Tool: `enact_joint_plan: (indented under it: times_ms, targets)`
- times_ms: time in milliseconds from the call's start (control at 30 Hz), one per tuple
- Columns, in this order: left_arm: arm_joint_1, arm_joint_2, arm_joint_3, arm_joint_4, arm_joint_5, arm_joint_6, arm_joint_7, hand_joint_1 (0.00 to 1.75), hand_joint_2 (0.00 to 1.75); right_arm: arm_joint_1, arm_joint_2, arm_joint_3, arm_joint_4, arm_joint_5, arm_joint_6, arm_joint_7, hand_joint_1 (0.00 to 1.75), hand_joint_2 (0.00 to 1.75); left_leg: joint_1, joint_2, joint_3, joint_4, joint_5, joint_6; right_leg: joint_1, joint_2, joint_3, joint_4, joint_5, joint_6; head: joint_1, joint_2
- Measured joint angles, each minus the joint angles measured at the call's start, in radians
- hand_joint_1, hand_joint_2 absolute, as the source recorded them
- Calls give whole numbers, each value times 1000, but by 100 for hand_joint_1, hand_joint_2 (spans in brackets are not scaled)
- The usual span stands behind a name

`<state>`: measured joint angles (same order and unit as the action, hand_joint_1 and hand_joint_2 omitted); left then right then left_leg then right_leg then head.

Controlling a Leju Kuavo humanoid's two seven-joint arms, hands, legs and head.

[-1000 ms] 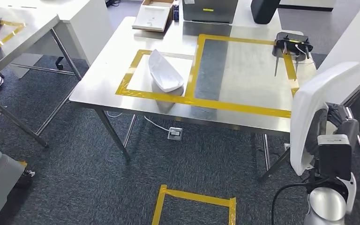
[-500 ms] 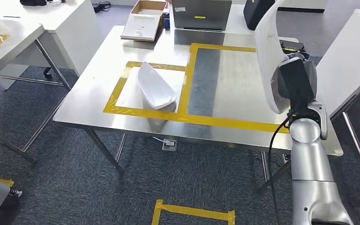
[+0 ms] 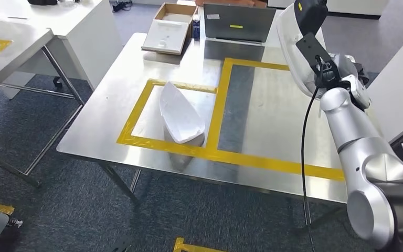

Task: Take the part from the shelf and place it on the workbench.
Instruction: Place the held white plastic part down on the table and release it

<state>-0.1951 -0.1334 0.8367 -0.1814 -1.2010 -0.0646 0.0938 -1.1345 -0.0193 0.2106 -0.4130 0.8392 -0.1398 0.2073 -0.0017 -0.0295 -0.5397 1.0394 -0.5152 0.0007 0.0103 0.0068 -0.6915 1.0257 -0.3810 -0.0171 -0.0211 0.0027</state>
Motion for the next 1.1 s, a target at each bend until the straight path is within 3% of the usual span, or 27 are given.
enact_joint_plan:
  times_ms: [67,133,233,267,300,367,400,467,700,867,1000,1033,1100]
  targets:
    - [-1,-1,-1,0,0,2,-2,0,87,-3,-4,5,23,10,7,19,87,87,0,7,2,10,-7,-11,-4,2,17,-9,-4,-13,1,0]
    - [-1,-1,-2,0,0,4,-5,0,175,-4,-5,8,44,22,17,26,0,0,1,16,-32,76,-30,-22,-9,3,37,-16,-11,-24,-1,0]
    - [2,-2,-5,1,5,4,-9,0,175,12,-6,16,71,35,31,28,0,0,6,23,-140,245,-89,-32,-9,5,56,-16,-29,-29,-3,0]
    - [5,-1,-6,1,7,4,-8,0,131,21,-6,18,78,36,35,26,0,0,6,23,-163,261,-85,-33,-9,7,63,-15,-36,-28,-2,0]
    - [7,0,-6,1,8,4,-6,0,87,30,-6,19,84,37,40,23,0,0,6,24,-168,239,-57,-32,-10,8,71,-13,-43,-26,-3,0]
    - [10,4,-7,1,8,5,-2,0,0,40,-7,20,93,37,51,16,0,0,6,23,-136,112,40,-27,-10,9,85,-10,-56,-21,-2,0]
    - [9,6,-8,1,8,6,0,0,0,42,-7,20,97,37,58,12,0,0,4,23,-118,48,70,-24,-10,9,89,-8,-61,-18,-2,0]
    - [7,7,-8,2,12,6,5,0,0,47,-8,20,104,38,75,1,0,0,0,23,-96,-14,90,-13,-9,11,89,-7,-66,-9,-2,0]
    - [4,8,-8,3,24,8,20,0,0,72,-8,22,114,19,114,-81,0,0,-2,16,-93,-20,99,-4,-6,8,93,-14,-67,-13,-2,0]
    - [8,10,-7,3,28,18,36,0,0,61,4,-2,106,-93,124,-240,0,0,-7,17,-96,-13,94,11,-12,8,96,-21,-66,17,-2,0]
    - [17,12,-7,3,37,36,48,0,0,29,21,-61,68,-239,196,-395,0,0,-8,18,-97,-12,100,22,-16,9,96,-21,-61,30,-2,0]
    - [20,12,-6,4,40,41,49,0,0,23,25,-76,50,-278,215,-428,0,0,-6,20,-97,-16,105,27,-15,9,94,-16,-65,33,-2,0]
    - [26,12,-1,4,48,54,47,0,0,18,29,-100,-4,-377,263,-487,0,0,-1,23,-97,-25,114,36,-15,7,75,35,-109,37,0,0]
